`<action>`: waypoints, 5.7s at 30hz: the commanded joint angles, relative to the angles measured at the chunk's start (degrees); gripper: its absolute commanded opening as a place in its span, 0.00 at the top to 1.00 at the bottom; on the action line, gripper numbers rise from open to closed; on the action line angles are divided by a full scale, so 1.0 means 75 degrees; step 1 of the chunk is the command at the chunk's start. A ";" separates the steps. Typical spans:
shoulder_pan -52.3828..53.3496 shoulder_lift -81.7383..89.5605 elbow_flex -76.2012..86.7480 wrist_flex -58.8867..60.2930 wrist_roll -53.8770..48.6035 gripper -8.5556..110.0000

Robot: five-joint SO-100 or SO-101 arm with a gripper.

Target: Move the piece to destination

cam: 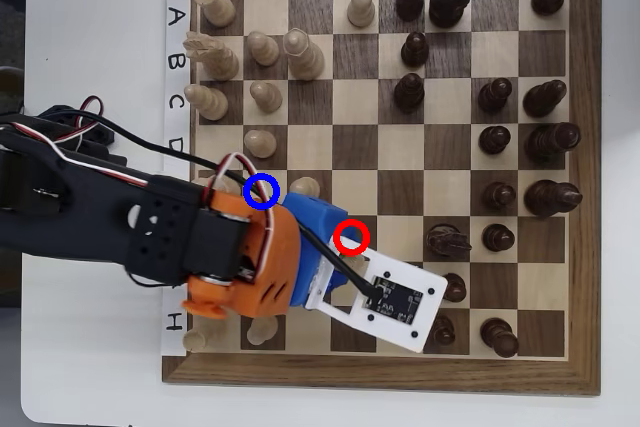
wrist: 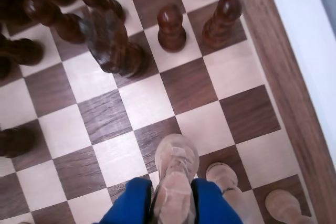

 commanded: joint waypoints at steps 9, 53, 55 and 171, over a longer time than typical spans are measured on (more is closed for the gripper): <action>-0.0152 0.2953 -0.3281 0.2156 -0.0246 0.93; -0.1922 0.5203 0.2367 0.2309 0.0223 0.93; -0.1863 0.5168 0.2566 0.2133 0.0199 0.93; -0.1488 0.4066 0.5086 -0.0445 0.0187 0.93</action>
